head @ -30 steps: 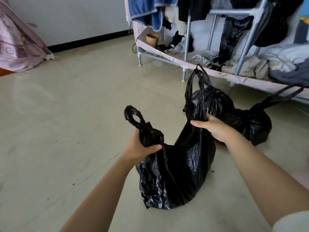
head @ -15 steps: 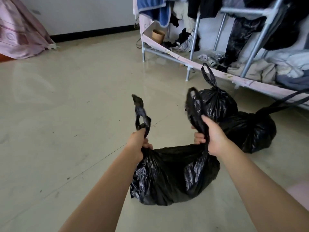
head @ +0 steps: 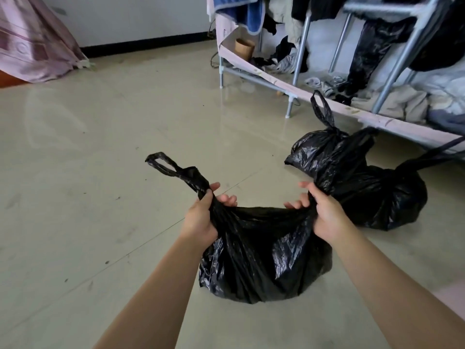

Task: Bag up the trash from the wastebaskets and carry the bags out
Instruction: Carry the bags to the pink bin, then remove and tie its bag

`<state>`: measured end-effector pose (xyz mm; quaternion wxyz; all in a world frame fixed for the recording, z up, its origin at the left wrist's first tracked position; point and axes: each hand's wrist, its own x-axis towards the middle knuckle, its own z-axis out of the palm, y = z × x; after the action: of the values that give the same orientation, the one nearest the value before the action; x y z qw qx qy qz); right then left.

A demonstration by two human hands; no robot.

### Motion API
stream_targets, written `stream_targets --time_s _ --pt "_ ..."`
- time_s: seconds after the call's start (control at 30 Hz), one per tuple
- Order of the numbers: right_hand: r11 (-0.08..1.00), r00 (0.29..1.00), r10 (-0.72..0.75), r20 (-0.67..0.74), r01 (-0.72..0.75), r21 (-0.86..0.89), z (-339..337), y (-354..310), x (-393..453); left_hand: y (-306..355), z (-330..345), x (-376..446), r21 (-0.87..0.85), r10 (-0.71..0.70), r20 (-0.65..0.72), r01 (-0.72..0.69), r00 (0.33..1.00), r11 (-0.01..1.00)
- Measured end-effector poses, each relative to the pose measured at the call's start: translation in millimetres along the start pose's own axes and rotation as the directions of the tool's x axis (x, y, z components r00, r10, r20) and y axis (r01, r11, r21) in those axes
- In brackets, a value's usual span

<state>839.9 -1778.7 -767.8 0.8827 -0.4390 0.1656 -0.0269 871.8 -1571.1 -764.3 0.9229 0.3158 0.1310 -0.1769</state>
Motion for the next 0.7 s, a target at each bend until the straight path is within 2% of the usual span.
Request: stream_targets --time_s 0.07,0.13,0.2,0.23,0.3,0.37,0.4,0.5,0.53,0.57,0.63,0.7 --pt "0.989 0.998 0.05 0.026 -0.046 -0.138 3 5 -1 -5 -1 1 0.056 -0.028 -0.011 0.028 1.0 0.998" --pt "0.896 0.977 0.21 0.041 -0.175 -0.408 8 7 -2 -13 0 1 0.239 -0.117 -0.055 0.127 0.992 0.963" --pt "0.723 0.93 0.366 0.019 -0.272 -0.635 13 9 -4 -19 1 1 0.473 -0.195 -0.138 0.238 0.971 0.849" --pt "0.666 0.919 0.395 0.0 -0.286 -0.689 15 9 -4 -21 0 1 0.568 -0.212 -0.176 0.275 0.961 0.776" --pt "0.66 0.934 0.357 -0.036 -0.279 -0.697 20 11 -4 -20 -3 0 0.694 -0.232 -0.213 0.314 0.949 0.648" --pt "0.658 0.967 0.252 -0.031 -0.195 -0.728 22 12 -3 -17 -7 0 0.731 -0.297 -0.204 0.346 0.933 0.587" --pt "0.603 0.98 0.198 -0.004 -0.125 -0.788 21 12 -3 -16 -8 -1 0.729 -0.332 -0.194 0.362 0.923 0.581" --pt "0.267 0.984 0.052 0.168 0.149 -0.952 15 16 -3 -12 -8 -1 0.767 -0.377 -0.148 0.347 0.914 0.54" --pt "0.175 0.973 0.016 0.229 0.222 -0.959 15 17 -4 -12 -7 -1 0.789 -0.383 -0.122 0.323 0.916 0.522" --pt "0.132 0.961 -0.006 0.277 0.275 -0.952 15 17 -5 -11 -7 -2 0.803 -0.388 -0.093 0.3 0.917 0.514" --pt "0.135 0.939 0.002 0.343 0.34 -0.931 17 16 -6 -10 -6 -4 0.807 -0.405 -0.031 0.262 0.914 0.529" --pt "0.181 0.928 0.082 0.364 0.345 -0.921 16 16 -5 -10 -6 -5 0.785 -0.403 0.002 0.248 0.915 0.567"
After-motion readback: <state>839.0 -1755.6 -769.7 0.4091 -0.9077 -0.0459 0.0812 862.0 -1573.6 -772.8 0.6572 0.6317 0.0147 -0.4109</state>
